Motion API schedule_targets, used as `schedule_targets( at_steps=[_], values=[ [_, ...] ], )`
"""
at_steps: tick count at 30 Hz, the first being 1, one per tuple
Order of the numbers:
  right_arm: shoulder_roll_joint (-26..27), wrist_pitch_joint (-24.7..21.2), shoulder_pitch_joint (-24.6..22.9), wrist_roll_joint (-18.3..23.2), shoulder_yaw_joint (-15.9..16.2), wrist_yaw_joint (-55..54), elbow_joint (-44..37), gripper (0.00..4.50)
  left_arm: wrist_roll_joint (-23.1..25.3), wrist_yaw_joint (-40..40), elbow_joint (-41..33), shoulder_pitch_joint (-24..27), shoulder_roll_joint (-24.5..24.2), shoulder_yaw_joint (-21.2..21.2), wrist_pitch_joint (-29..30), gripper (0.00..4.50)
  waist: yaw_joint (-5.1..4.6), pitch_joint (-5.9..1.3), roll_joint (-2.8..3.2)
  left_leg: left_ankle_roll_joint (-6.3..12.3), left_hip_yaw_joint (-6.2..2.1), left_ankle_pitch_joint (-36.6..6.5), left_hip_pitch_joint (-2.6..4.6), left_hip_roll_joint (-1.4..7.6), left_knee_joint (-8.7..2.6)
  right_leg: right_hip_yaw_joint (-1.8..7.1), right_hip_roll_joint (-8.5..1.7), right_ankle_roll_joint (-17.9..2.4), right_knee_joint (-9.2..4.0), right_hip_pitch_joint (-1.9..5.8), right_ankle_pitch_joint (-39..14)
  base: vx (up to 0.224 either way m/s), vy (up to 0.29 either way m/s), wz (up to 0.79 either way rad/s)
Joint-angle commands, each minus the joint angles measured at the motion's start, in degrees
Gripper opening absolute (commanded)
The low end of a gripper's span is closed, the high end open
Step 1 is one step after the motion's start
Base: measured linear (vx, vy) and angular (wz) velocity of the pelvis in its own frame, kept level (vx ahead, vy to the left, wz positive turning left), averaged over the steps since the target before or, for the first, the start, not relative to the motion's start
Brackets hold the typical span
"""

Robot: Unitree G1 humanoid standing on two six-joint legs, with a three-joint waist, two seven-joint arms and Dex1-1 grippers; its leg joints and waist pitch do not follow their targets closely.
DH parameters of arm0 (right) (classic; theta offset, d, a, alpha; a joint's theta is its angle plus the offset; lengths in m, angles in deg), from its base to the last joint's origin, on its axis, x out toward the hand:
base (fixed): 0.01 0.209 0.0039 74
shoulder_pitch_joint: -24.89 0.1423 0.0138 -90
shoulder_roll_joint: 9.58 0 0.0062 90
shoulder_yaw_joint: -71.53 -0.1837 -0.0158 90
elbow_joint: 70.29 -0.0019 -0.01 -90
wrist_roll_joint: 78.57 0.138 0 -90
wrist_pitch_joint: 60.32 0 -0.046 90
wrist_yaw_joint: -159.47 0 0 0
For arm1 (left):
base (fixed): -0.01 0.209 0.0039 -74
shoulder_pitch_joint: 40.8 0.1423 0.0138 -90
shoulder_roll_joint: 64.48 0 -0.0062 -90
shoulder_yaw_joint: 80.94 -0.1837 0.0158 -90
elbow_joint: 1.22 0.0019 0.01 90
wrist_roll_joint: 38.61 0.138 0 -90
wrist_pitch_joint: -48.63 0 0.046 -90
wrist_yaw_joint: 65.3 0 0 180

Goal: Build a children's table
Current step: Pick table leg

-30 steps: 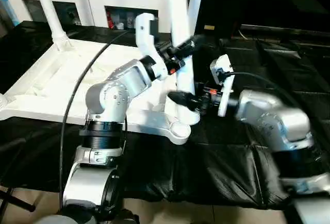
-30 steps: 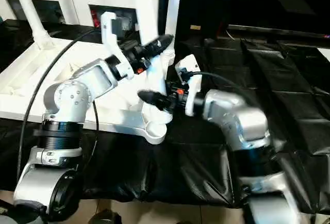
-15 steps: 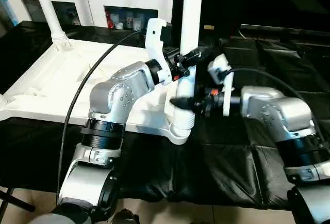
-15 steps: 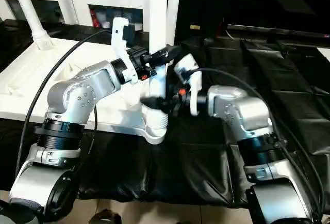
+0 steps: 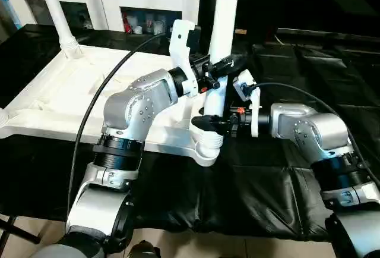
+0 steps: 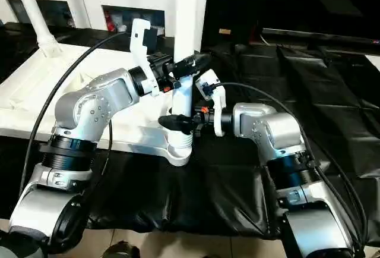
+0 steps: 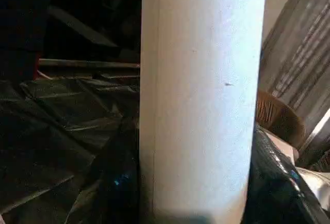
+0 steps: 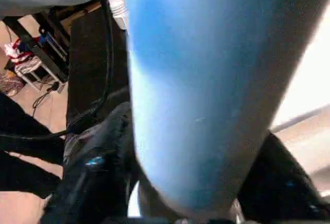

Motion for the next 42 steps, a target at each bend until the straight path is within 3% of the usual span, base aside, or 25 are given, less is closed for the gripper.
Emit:
schedule_targets(
  at_steps=[1,6,13,14,15,18,20,26,28,30,32,36,37,38,40,42],
  values=[
    [-0.06,0.44,0.69,-0.07,-0.96,0.03,-0.30,2.24,0.52,0.50,0.13,-1.55,-0.15,-1.10,-0.26,1.85,-0.08,-5.15,0.01,-0.74,-0.79,-8.80,1.11,1.23,-3.52,2.69,-3.13,-10.97,-3.57,3.61,-8.06,0.000,0.000,0.00],
    [-0.21,0.69,0.72,-0.19,-1.19,-0.07,-0.35,1.94,0.64,0.90,0.33,-1.62,-0.31,-1.16,-0.19,1.85,-0.10,-5.14,0.15,-0.80,-0.78,-9.01,1.19,1.23,-3.51,2.69,-3.09,-11.03,-3.58,3.54,-8.05,0.000,0.000,0.00],
    [-0.09,1.10,0.15,-0.36,-0.86,-0.07,-0.63,1.89,1.86,0.58,0.84,-1.75,-0.72,-1.86,-0.99,1.85,-0.12,-5.17,0.11,-0.86,-0.81,-9.16,1.18,1.24,-3.53,2.66,-3.07,-11.04,-3.60,3.61,-7.96,0.000,0.000,0.00],
    [0.10,1.31,0.01,-0.43,-0.84,-0.24,-0.65,1.89,1.99,1.00,1.18,-1.90,-0.95,-2.06,-1.05,1.85,-0.07,-5.15,-0.15,-0.83,-0.78,-9.10,1.18,1.24,-3.53,2.67,-3.14,-10.89,-3.64,3.58,-8.25,0.000,0.000,0.00],
    [0.23,1.45,-0.08,-0.48,-0.83,-0.37,-0.65,1.89,2.00,1.36,1.41,-2.01,-1.10,-2.16,-1.04,2.41,-0.10,-5.12,-0.08,-0.84,-0.77,-9.02,1.14,1.19,-3.54,2.67,-3.11,-10.81,-3.61,3.58,-8.43,0.000,0.000,0.00],
    [0.89,2.22,-0.42,-0.52,-1.03,-0.96,-0.76,1.89,2.03,2.05,1.44,-2.12,-1.75,-2.24,-1.04,2.55,-0.12,-5.21,0.08,-0.97,-0.83,-8.88,1.20,1.25,-3.55,2.68,-3.11,-10.91,-3.49,3.53,-7.86,0.000,0.000,0.00],
    [1.32,2.84,-0.54,-0.68,-1.18,-1.45,-0.58,1.89,1.90,2.74,1.28,-2.17,-1.91,-2.01,-2.05,2.89,-0.18,-5.17,0.06,-0.92,-0.84,-8.91,1.14,1.21,-3.59,2.65,-3.12,-10.97,-3.51,3.58,-7.79,0.000,0.000,0.00],
    [4.56,7.00,-0.89,-1.10,-4.39,-6.70,1.36,1.89,0.80,2.39,1.80,-4.39,-0.57,3.20,-11.59,3.00,-0.22,-5.24,0.33,-1.57,-0.86,-9.35,1.20,1.27,-3.62,2.67,-3.22,-11.32,-3.51,3.50,-7.11,0.000,0.000,0.00],
    [5.79,10.67,-1.24,-2.13,-5.49,-9.25,2.33,1.89,0.05,1.63,2.93,-6.34,-0.87,5.88,-14.71,3.00,-0.13,-5.23,0.37,-1.75,-0.83,-9.83,1.28,1.20,-3.60,2.68,-3.31,-11.11,-3.56,3.40,-7.36,0.000,0.000,0.00],
    [7.16,14.23,-1.45,-2.94,-7.63,-13.20,4.19,1.89,-2.82,4.66,4.63,-8.76,-3.73,9.15,-14.61,3.00,-0.24,-5.24,0.51,-2.17,-0.84,-10.13,1.35,1.13,-3.65,2.64,-3.26,-11.13,-3.48,3.34,-7.88,0.000,0.000,0.00],
    [7.60,16.15,-1.92,-3.75,-8.72,-15.79,5.18,1.89,-3.31,9.83,4.76,-8.74,-7.30,8.75,-13.13,3.00,-0.35,-5.13,0.67,-2.60,-0.89,-10.46,1.41,0.99,-3.83,2.59,-3.16,-10.72,-3.40,3.22,-9.12,0.000,0.000,0.00],
    [8.33,19.16,-3.01,-5.74,-9.48,-19.48,5.09,1.89,-0.70,21.98,4.08,-5.25,-13.60,3.29,-12.98,3.00,-0.61,-5.20,1.42,-3.15,-0.76,-10.28,1.64,1.09,-3.89,2.67,-2.83,-11.20,-3.13,3.14,-7.37,0.000,0.000,0.00],
    [8.63,21.18,-4.09,-7.42,-9.23,-21.85,4.55,1.89,4.66,27.51,5.78,-2.29,-17.48,-1.75,-17.59,3.00,-0.61,-5.17,1.34,-2.99,-0.83,-10.18,1.69,1.13,-3.99,2.67,-2.82,-11.11,-3.21,3.09,-7.03,0.000,0.000,0.00],
    [8.70,22.01,-4.46,-8.01,-9.04,-22.44,4.34,1.89,6.35,28.59,6.44,-1.52,-18.44,-3.14,-19.25,3.00,-0.71,-5.16,1.83,-3.24,-0.81,-10.95,1.75,1.19,-4.07,2.72,-2.83,-10.50,-3.32,2.93,-7.38,0.000,0.000,0.00],
    [8.60,23.46,-5.88,-8.58,-8.33,-21.88,3.22,1.89,11.54,33.76,9.17,2.02,-21.89,-8.61,-25.31,3.00,-0.67,-5.24,1.95,-3.49,-0.79,-11.80,1.70,1.14,-4.14,2.82,-2.89,-9.86,-3.24,3.15,-7.64,0.000,0.000,0.00],
    [8.67,23.32,-6.59,-7.93,-8.87,-21.82,2.76,1.89,13.11,36.39,10.89,4.16,-23.23,-11.08,-26.97,3.00,-0.64,-5.27,2.12,-3.56,-0.83,-12.25,1.74,1.19,-4.20,2.84,-2.91,-9.59,-3.30,3.13,-7.78,0.000,0.000,0.00]
  ],
)
